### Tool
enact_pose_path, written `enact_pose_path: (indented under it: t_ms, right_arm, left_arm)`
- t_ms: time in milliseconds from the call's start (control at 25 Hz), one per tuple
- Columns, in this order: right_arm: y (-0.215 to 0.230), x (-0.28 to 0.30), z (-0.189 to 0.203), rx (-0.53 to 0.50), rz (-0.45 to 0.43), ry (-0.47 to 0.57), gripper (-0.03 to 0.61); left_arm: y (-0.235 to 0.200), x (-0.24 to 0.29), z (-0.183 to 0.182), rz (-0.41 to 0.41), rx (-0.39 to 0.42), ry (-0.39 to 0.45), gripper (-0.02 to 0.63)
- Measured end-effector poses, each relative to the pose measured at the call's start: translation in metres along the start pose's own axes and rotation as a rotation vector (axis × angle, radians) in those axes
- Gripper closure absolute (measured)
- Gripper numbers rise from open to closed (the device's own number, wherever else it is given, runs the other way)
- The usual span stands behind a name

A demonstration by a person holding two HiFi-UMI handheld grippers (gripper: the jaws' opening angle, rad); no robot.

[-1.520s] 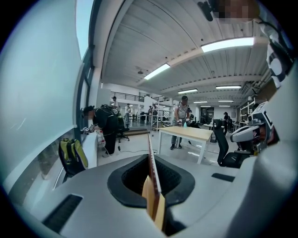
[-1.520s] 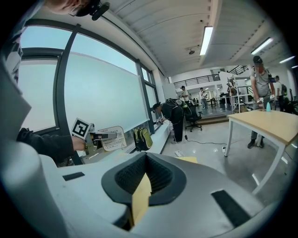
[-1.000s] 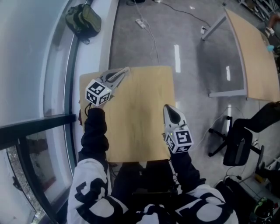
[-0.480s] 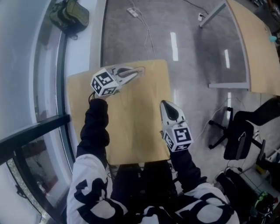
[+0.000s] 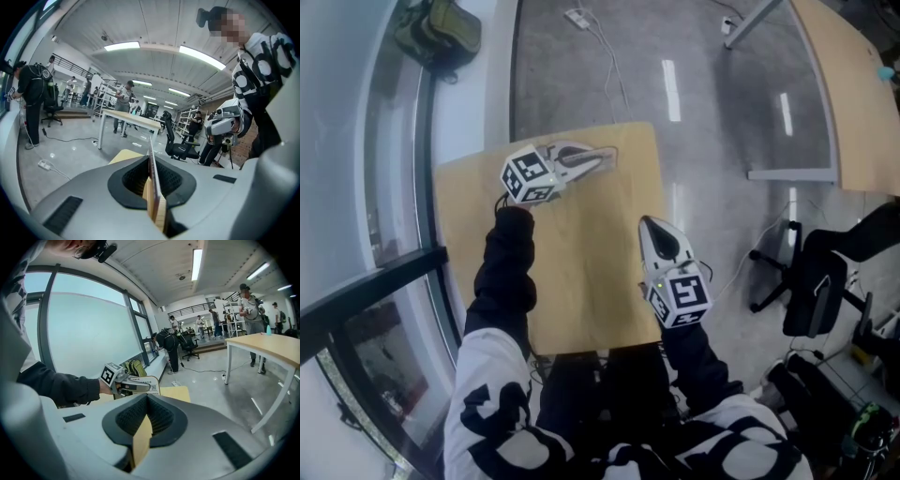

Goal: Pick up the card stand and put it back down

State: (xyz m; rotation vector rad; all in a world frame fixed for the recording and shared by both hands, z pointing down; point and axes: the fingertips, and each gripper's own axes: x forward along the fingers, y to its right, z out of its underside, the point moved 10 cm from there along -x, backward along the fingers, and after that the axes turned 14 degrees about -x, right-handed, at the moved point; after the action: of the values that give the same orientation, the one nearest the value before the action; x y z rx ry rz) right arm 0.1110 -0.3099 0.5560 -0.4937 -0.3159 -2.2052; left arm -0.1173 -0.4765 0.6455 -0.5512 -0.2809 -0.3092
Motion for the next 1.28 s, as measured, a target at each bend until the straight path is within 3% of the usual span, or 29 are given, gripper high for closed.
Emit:
enact_pose_path:
  t_ms: [280,440,560,640,720,920,1280]
  right_arm:
    - [-0.001,-0.007,0.002,0.003,0.017,-0.006,0.557]
    - [-0.008,-0.012,0.002,0.008,0.035,0.007,0.557]
    - [-0.013,-0.017,-0.001,0.012,0.048,0.012,0.557]
    - [-0.02,-0.022,-0.001,0.01,0.046,0.018,0.557]
    - [-0.029,-0.026,0.0,0.013,0.055,0.016,0.557]
    - [-0.047,-0.038,-0.003,0.022,0.078,0.034,0.557]
    - [-0.093,-0.071,-0.02,-0.009,0.11,0.059,0.557]
  left_arm:
    - [0.003,0.004,0.0,-0.078,0.067,0.019,0.568]
    - [0.003,-0.003,0.005,-0.125,0.081,-0.02,0.465]
    - [0.003,-0.016,0.006,-0.173,0.074,-0.008,0.446]
    - [0.005,-0.03,0.009,-0.211,0.047,0.035,0.435]
    - [0.008,-0.047,0.014,-0.251,0.016,0.079,0.382]
    - [0.029,-0.094,0.024,-0.33,-0.011,0.13,0.38]
    - [0.139,-0.157,0.014,-0.426,0.013,0.364,0.384]
